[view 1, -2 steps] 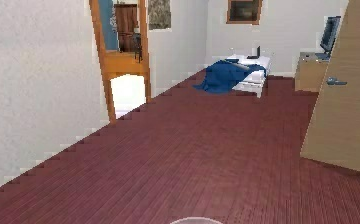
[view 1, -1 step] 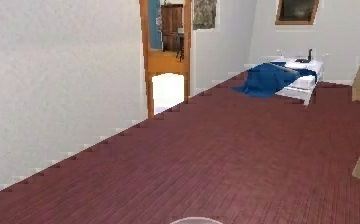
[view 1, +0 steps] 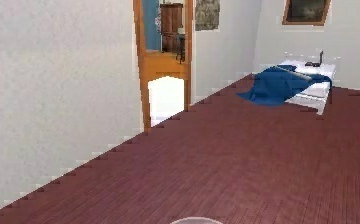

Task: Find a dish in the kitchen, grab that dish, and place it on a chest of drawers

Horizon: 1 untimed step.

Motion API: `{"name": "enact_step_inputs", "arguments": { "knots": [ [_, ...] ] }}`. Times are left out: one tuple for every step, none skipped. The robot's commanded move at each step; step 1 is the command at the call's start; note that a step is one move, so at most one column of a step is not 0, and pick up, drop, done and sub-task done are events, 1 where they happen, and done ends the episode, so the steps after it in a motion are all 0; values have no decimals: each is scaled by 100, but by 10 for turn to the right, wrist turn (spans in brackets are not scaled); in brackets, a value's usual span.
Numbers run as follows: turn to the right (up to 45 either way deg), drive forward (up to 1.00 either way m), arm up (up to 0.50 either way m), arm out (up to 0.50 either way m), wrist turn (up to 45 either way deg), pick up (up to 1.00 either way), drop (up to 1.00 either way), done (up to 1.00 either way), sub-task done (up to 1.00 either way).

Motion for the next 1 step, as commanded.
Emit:
{"name": "enact_step_inputs", "arguments": {
  "knots": [
    [-450,0,0,0,0,0,0,0,0]
  ]
}}
